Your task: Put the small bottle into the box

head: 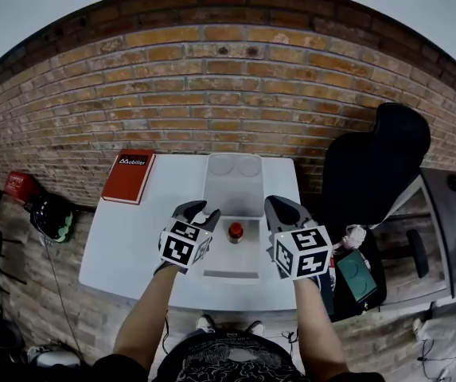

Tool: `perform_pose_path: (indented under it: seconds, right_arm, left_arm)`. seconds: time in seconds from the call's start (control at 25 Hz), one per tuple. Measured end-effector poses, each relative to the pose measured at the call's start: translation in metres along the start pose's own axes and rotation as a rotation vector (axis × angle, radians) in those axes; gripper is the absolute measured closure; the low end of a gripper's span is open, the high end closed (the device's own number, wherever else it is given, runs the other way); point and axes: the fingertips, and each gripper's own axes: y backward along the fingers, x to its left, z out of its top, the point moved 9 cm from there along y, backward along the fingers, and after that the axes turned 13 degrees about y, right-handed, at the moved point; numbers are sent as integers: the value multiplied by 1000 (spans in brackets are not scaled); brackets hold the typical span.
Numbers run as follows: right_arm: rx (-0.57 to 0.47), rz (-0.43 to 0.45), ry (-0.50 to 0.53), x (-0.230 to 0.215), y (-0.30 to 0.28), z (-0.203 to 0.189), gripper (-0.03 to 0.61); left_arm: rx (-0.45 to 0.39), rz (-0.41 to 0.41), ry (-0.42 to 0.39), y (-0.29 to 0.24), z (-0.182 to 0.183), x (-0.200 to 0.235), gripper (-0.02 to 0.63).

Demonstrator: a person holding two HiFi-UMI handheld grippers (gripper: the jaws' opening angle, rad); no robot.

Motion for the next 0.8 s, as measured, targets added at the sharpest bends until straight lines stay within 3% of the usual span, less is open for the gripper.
perform_pose_path:
  seconds: [0.36, 0.6, 0.8]
  right_arm:
    - [-27, -30, 6, -11, 7, 10, 557]
    - [-46, -24, 10, -13, 10, 15, 557]
    - [-56, -28, 20, -16, 11, 20, 557]
  left_arm:
    - [-121, 61, 35, 35, 46, 13, 483]
    - [-191, 125, 72, 61, 62, 19, 512]
    - [-246, 157, 55, 74, 69, 15, 544]
